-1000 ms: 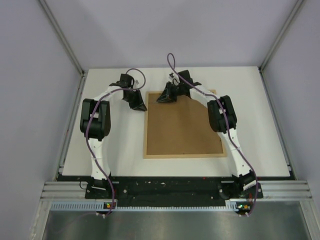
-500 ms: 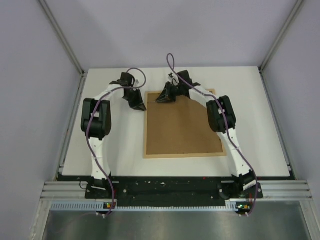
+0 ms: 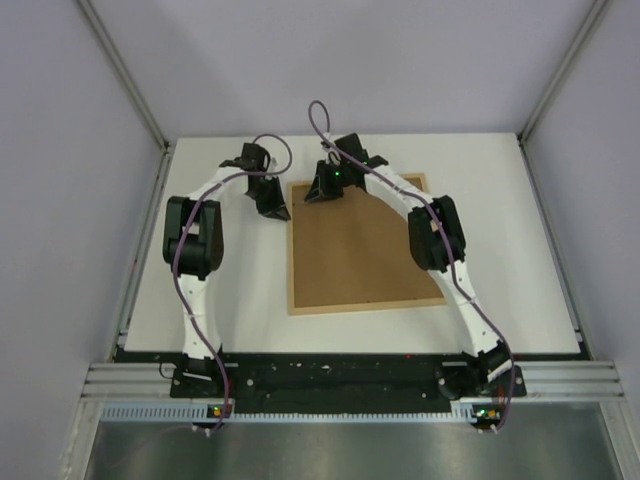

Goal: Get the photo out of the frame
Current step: Release the photo frame item from the photo frame.

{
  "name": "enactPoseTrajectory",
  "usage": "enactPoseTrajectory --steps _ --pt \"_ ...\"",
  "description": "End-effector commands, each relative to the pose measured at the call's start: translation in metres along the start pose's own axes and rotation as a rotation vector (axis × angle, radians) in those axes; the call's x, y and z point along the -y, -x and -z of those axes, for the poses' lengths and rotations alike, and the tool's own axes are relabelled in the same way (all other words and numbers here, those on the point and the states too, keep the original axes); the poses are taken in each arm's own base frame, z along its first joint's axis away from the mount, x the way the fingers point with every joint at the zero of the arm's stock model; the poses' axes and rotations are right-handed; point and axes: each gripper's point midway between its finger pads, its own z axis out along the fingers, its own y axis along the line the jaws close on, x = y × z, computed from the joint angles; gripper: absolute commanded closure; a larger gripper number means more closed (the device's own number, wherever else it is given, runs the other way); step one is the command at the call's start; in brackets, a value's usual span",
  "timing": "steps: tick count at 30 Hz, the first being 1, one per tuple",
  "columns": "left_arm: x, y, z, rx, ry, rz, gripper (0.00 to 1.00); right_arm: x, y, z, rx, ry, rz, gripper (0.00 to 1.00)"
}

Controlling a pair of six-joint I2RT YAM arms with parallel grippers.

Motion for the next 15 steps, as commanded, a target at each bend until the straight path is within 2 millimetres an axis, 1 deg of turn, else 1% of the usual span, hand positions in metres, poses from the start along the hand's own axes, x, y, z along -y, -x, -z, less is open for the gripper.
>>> enactPoseTrajectory --steps 1,8,11,15 --pt "0.029 -0.023 -0.029 -0.065 -0.068 -0.047 0.88 -0.043 -0.049 -0.037 -0.065 -0.035 0.128 1.00" --pt "0.031 -0.024 -0.029 -0.063 -0.071 -0.051 0.88 -0.080 -0.041 -0.033 -0.039 0.057 0.170 1.00" --pt "0.031 -0.023 -0.029 -0.062 -0.070 -0.050 0.88 -0.091 -0.040 -0.032 -0.039 0.104 0.181 1.00" --pt "0.032 -0.024 -0.030 -0.060 -0.068 -0.055 0.88 -0.105 -0.033 -0.029 -0.013 0.126 0.223 1.00"
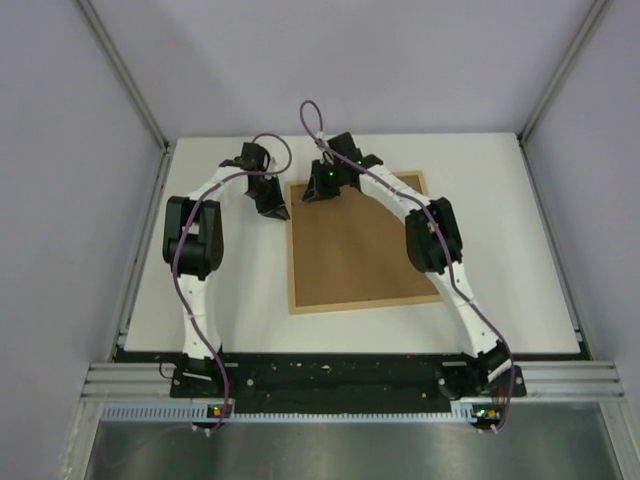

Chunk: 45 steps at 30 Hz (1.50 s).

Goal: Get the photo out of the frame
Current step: Release the photo frame item from the photo frame.

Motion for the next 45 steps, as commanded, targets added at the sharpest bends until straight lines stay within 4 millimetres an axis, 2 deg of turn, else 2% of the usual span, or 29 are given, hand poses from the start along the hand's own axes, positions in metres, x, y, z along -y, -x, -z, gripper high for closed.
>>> enactPoseTrajectory --steps 1,4,8,17,20,25,30,39,42,45 --pt "0.035 -0.026 -0.030 -0.070 -0.082 -0.054 0.88 -0.101 -0.027 -0.017 -0.023 0.208 0.157 1.00" --pt "0.035 -0.027 -0.030 -0.071 -0.078 -0.054 0.88 -0.114 -0.023 -0.014 -0.006 0.217 0.192 1.00" --pt "0.036 -0.028 -0.032 -0.071 -0.074 -0.058 0.88 -0.127 -0.028 -0.014 -0.013 0.232 0.222 1.00" --pt "0.039 -0.028 -0.033 -0.068 -0.067 -0.067 0.88 -0.137 -0.025 -0.010 0.010 0.215 0.257 1.00" --pt "0.039 -0.030 -0.034 -0.070 -0.066 -0.071 0.88 -0.147 -0.024 -0.008 0.024 0.221 0.278 1.00" --pt "0.042 -0.031 -0.036 -0.073 -0.066 -0.071 0.88 -0.165 -0.032 -0.010 0.021 0.242 0.298 1.00" --pt "0.045 -0.030 -0.035 -0.066 -0.065 -0.078 0.88 -0.173 -0.039 -0.012 0.021 0.225 0.330 1.00" --pt "0.046 -0.032 -0.035 -0.064 -0.060 -0.084 0.88 -0.167 -0.043 -0.018 0.039 0.127 0.390 1.00" --pt "0.044 -0.029 -0.032 -0.050 -0.046 -0.094 0.88 -0.158 -0.032 -0.006 0.032 0.145 0.362 1.00" --pt "0.036 -0.022 -0.027 -0.031 -0.038 -0.080 0.88 -0.135 -0.015 0.017 0.005 0.194 0.279 1.00"
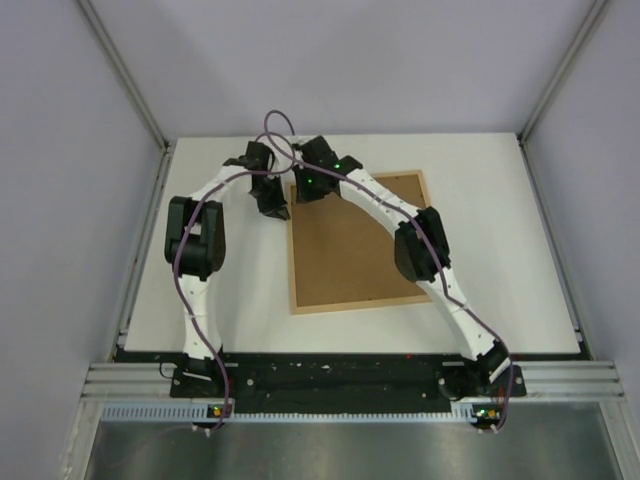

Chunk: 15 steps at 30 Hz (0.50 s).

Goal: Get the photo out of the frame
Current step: Release the photo frame item from the photo frame.

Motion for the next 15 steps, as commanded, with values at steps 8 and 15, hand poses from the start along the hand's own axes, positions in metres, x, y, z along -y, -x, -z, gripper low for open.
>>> enactPoseTrajectory --steps 8,15 --pt "0.016 0.011 -0.007 0.028 -0.084 -0.033 0.80 -0.013 0.035 0.096 -0.006 0.562 -0.140 1.00" --pt "0.015 0.052 0.012 0.118 -0.006 -0.091 0.52 0.038 0.047 0.127 0.049 0.542 -0.138 1.00"
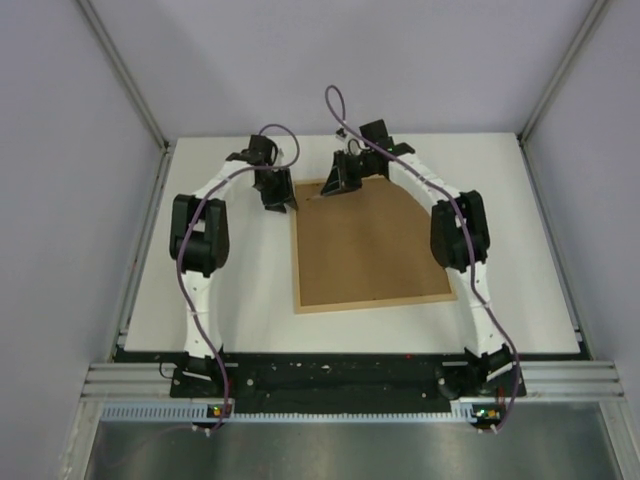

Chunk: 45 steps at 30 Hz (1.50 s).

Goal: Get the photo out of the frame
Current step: Release the photo frame item from the photo frame, then adjust the photo frame item on the photo frame.

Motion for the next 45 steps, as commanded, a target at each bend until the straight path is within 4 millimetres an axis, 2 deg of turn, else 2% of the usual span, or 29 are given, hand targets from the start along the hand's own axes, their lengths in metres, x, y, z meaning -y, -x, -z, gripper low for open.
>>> enactPoseTrajectory --steps 1,3,6,10,14,20,27,36,45 --pt "0.007 0.042 0.013 0.100 0.037 -0.062 0.48 -0.036 0.034 0.061 0.114 0.090 0.136 1.00" --pt "0.005 0.051 0.009 0.113 0.082 -0.080 0.45 -0.016 0.032 0.073 0.125 0.055 0.121 1.00" --pt "0.009 0.058 0.002 0.128 0.128 -0.119 0.44 0.007 0.018 0.081 0.124 0.018 0.098 1.00" --pt "0.015 0.050 -0.014 0.104 0.153 -0.149 0.43 0.033 -0.011 0.077 0.092 -0.036 0.077 1.00" --pt "0.016 0.038 -0.022 0.081 0.200 -0.176 0.43 0.046 -0.027 0.071 0.088 -0.050 0.057 1.00" --pt "0.002 0.037 -0.022 0.088 0.295 -0.188 0.43 0.047 -0.037 0.066 0.100 -0.026 0.034 1.00" --pt "-0.009 0.040 -0.020 0.106 0.354 -0.190 0.48 0.050 -0.040 0.064 0.096 -0.025 0.023 1.00" --pt "-0.014 0.033 -0.016 0.085 0.379 -0.192 0.60 0.057 -0.043 0.060 0.090 -0.042 0.004 1.00" --pt "-0.017 0.027 -0.011 0.058 0.387 -0.207 0.63 0.060 -0.044 0.058 0.088 -0.049 -0.009 1.00"
